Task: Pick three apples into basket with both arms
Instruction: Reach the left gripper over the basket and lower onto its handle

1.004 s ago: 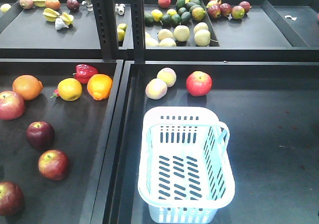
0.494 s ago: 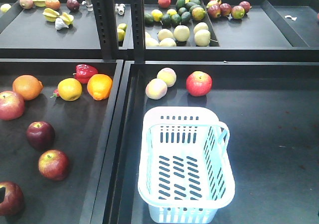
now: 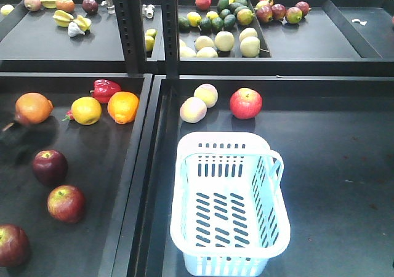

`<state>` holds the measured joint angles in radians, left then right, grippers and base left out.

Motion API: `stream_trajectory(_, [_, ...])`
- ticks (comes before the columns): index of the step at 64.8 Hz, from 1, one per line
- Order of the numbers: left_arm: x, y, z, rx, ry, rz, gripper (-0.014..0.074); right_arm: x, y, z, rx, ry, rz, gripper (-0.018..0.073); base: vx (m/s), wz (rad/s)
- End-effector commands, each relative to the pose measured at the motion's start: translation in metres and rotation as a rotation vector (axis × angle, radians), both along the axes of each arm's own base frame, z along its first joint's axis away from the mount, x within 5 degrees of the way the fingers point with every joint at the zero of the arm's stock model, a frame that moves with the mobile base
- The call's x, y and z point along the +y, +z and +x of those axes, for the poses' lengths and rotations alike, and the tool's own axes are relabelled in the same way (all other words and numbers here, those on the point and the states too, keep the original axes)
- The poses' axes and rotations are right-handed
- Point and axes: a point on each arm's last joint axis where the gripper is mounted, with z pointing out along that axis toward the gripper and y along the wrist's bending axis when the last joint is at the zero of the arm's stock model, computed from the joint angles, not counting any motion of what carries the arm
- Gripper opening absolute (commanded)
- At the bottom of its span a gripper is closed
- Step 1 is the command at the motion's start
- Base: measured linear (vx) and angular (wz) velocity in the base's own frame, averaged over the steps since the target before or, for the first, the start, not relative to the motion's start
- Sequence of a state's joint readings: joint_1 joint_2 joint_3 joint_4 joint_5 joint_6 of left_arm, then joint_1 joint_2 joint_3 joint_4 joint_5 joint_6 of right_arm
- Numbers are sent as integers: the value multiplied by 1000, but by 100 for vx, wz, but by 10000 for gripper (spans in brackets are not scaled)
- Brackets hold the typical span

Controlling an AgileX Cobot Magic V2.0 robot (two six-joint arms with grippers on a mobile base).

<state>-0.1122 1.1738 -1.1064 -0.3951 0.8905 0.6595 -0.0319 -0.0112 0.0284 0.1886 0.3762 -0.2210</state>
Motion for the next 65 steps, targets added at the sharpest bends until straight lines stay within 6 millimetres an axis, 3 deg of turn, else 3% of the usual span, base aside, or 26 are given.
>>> stream_trajectory(1, [-29,28,19,-77,-197,-22,506,-1,5,1,-75,-12,1,-4,0,0])
stream_trajectory(10, [-72,36,47,-111,-387,22,506,-1,5,1,-75,-12,1,-4,0,0])
stream_trajectory(19, [-117,32,73,-97,-509,69,506,-1,5,1,-75,-12,1,-4,0,0])
stream_trajectory(37, [-199,8,96,-57,-691,145,506,-1,5,1,-75,-12,1,-4,0,0])
stream_trajectory(51, [-228,-29,100,-3,-755,231,506,-1,5,1,-76,-12,0,-4,0,0])
stream_trajectory(65, [-242,-61,109,25,-770,303,483,-1,5,1,-76,-12,0,-4,0,0])
